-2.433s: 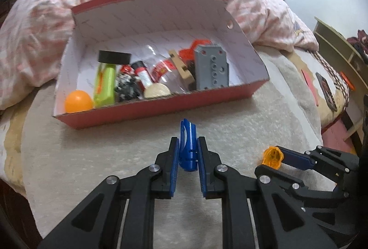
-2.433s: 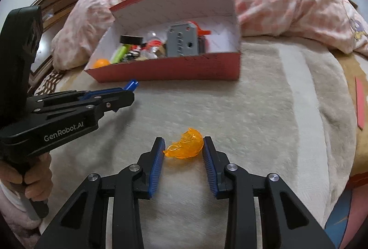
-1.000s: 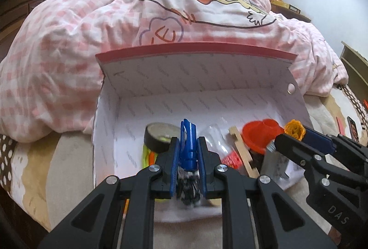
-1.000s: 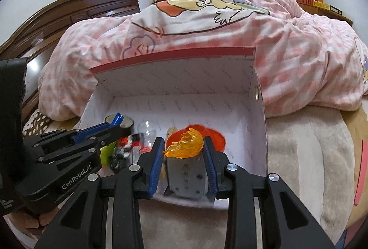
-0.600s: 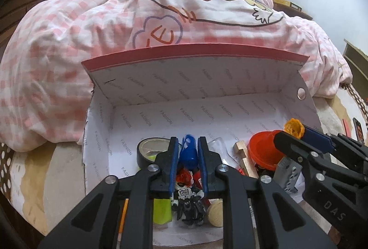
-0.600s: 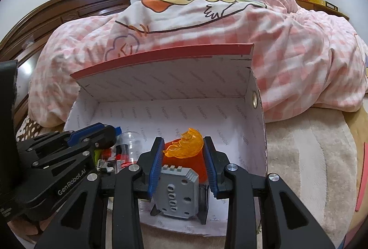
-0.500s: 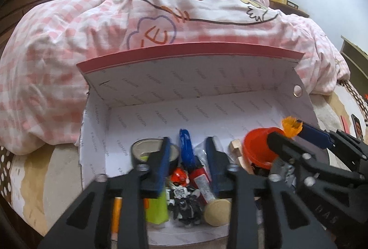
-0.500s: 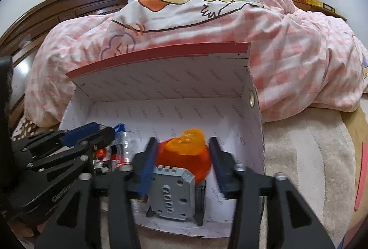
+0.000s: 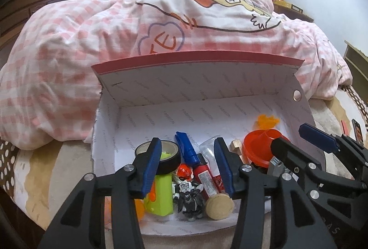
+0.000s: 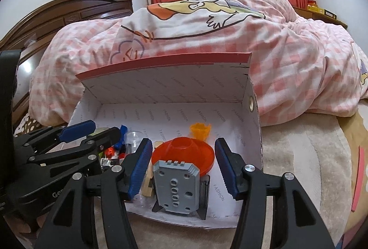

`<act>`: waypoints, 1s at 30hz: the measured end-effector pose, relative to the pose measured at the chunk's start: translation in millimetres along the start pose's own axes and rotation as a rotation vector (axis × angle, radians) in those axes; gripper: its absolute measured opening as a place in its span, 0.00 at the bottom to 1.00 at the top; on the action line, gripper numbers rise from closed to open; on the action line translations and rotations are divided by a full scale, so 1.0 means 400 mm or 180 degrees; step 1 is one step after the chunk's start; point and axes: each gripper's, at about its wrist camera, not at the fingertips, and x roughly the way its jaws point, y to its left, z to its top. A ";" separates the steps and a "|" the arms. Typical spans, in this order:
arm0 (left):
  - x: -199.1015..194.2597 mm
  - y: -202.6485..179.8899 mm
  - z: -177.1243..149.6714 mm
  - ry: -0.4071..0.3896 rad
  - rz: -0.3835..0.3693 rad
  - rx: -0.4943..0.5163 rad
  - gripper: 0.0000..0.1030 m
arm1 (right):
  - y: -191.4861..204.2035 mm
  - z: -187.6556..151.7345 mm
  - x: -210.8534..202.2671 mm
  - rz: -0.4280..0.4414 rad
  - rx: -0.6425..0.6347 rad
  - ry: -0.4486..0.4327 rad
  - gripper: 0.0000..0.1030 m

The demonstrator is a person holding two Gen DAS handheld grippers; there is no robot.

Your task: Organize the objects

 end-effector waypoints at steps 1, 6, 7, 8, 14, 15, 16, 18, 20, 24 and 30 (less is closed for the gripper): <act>-0.005 0.001 -0.002 -0.0015 0.0008 -0.0009 0.49 | 0.000 -0.001 -0.002 0.0004 0.0004 -0.0005 0.56; -0.010 0.013 -0.005 -0.0027 0.0117 -0.0091 0.64 | -0.001 -0.008 -0.010 -0.0002 0.0053 -0.0019 0.61; -0.004 0.016 -0.006 0.0039 0.0141 -0.0107 0.68 | -0.003 -0.010 -0.011 -0.0003 0.0062 -0.0018 0.62; 0.001 0.019 -0.006 0.0066 0.0129 -0.0118 0.68 | -0.004 -0.012 -0.012 -0.0007 0.0067 -0.0014 0.64; -0.004 0.025 -0.015 0.0067 0.0159 -0.0154 0.68 | 0.003 -0.018 -0.015 0.0009 0.0048 -0.0009 0.68; -0.006 0.026 -0.016 0.0077 0.0163 -0.0159 0.68 | 0.005 -0.018 -0.016 0.0013 0.0044 -0.0010 0.68; -0.007 0.027 -0.018 0.0083 0.0165 -0.0164 0.68 | 0.007 -0.019 -0.017 0.0023 0.0044 -0.0011 0.68; -0.013 0.029 -0.022 0.0089 0.0171 -0.0182 0.68 | 0.011 -0.022 -0.021 0.0033 0.0047 -0.0008 0.68; -0.018 0.031 -0.024 0.0097 0.0177 -0.0188 0.68 | 0.015 -0.026 -0.027 0.0046 0.0047 -0.0006 0.68; -0.035 0.032 -0.036 0.0120 0.0196 -0.0190 0.68 | 0.026 -0.037 -0.044 0.0061 0.0022 0.0008 0.68; -0.074 0.032 -0.062 0.0149 0.0215 -0.0201 0.68 | 0.041 -0.057 -0.078 0.0058 0.0020 0.0039 0.68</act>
